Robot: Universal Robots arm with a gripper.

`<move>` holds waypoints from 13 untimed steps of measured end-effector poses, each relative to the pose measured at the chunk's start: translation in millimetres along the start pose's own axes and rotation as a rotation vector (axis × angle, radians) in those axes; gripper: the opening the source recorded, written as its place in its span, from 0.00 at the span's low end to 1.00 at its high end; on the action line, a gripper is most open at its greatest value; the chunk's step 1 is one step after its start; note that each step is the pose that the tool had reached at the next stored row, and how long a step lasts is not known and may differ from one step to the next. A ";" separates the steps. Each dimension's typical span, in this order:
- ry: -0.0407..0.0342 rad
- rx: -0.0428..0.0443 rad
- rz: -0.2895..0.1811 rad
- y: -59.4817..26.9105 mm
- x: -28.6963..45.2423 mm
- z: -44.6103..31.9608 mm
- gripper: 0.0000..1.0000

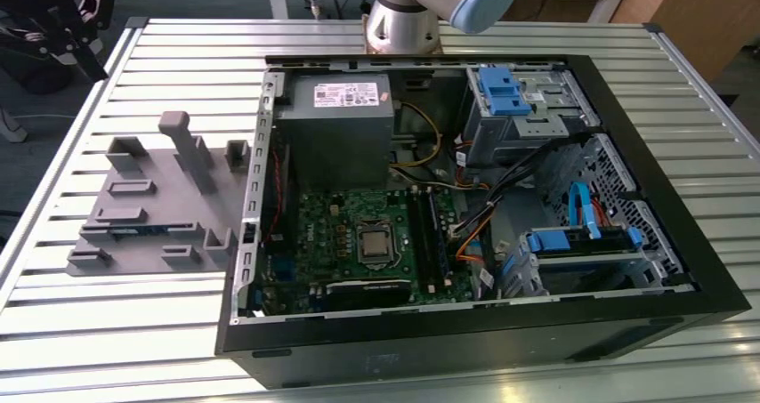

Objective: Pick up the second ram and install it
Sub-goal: 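Pick up the second ram and move it above second insertion slot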

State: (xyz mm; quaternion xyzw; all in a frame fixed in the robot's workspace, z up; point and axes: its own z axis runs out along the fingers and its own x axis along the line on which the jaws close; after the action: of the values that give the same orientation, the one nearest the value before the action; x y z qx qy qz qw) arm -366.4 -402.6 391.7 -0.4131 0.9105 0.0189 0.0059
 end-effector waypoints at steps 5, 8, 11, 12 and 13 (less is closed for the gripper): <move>0.0027 -0.0024 -0.091 0.0 0.0 0.3 0.11; 0.0043 -0.0038 -0.145 0.0 0.0 0.4 0.11; 0.0059 -0.0053 -0.200 0.0 0.0 0.6 0.11; 0.0065 -0.0058 -0.218 0.0 0.0 0.7 0.11; 0.0070 -0.0062 -0.236 0.0 0.0 0.7 0.11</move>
State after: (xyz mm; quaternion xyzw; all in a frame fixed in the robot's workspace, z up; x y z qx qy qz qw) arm -366.4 -402.6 391.0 -0.5177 0.8553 0.0195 0.0036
